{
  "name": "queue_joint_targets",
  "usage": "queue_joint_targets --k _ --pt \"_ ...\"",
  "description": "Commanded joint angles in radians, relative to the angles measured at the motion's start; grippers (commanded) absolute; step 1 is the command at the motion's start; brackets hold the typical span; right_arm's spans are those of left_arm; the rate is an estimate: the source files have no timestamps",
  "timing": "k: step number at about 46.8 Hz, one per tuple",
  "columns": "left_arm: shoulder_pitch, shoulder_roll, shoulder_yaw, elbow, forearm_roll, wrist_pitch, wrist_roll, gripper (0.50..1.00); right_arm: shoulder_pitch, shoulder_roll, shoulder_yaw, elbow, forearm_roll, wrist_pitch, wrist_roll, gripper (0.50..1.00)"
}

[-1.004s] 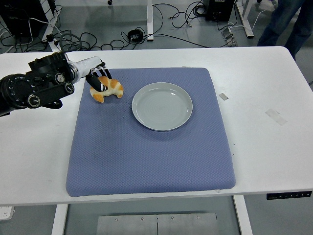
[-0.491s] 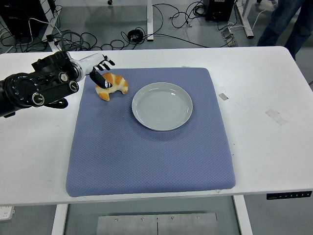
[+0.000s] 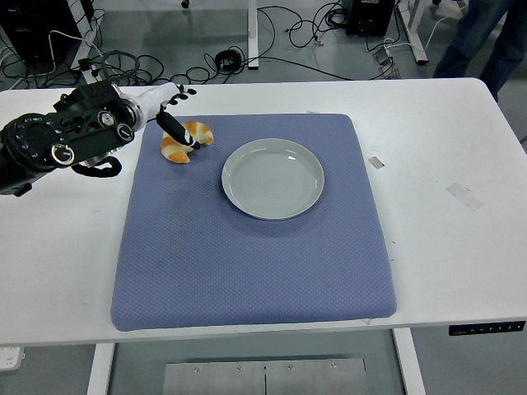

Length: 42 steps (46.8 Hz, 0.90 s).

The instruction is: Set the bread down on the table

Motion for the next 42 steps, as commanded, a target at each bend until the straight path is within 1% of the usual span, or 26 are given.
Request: queue_joint_targets --k 1,5,10,13,16,21,25,34,36,42 --pt "0.008 -0.001 -0.054 0.002 0.012 0.004 0.006 0.977 0.000 0.000 0.000 0.000 0.000 0.000 0.000 1.000" --pt "0.040 -0.009 -0.126 0.002 -0.002 0.040 0.004 0.977 0.000 0.000 0.000 0.000 0.000 0.000 0.000 1.000" --pt "0.108 -0.061 -0.240 0.008 -0.015 0.110 0.003 0.977 0.000 0.000 0.000 0.000 0.000 0.000 0.000 1.000" --pt "0.143 -0.085 -0.304 0.038 -0.028 0.144 0.001 0.977 0.000 0.000 0.000 0.000 0.000 0.000 0.000 1.000" --pt "0.156 -0.093 -0.346 0.058 -0.026 0.144 0.001 0.977 0.000 0.000 0.000 0.000 0.000 0.000 0.000 1.000" --pt "0.172 -0.104 -0.392 0.065 -0.017 0.144 -0.004 0.978 0.000 0.000 0.000 0.000 0.000 0.000 0.000 1.000" --pt "0.189 -0.122 -0.456 0.068 -0.025 0.144 -0.005 0.978 0.000 0.000 0.000 0.000 0.000 0.000 0.000 1.000" --pt "0.192 -0.131 -0.581 0.077 -0.018 0.140 -0.011 0.978 0.000 0.000 0.000 0.000 0.000 0.000 0.000 1.000" --pt "0.197 -0.133 -0.613 0.077 -0.026 0.130 -0.023 0.978 0.000 0.000 0.000 0.000 0.000 0.000 0.000 1.000" --pt "0.226 -0.131 -0.663 0.077 -0.032 0.083 -0.106 0.978 0.000 0.000 0.000 0.000 0.000 0.000 0.000 1.000"
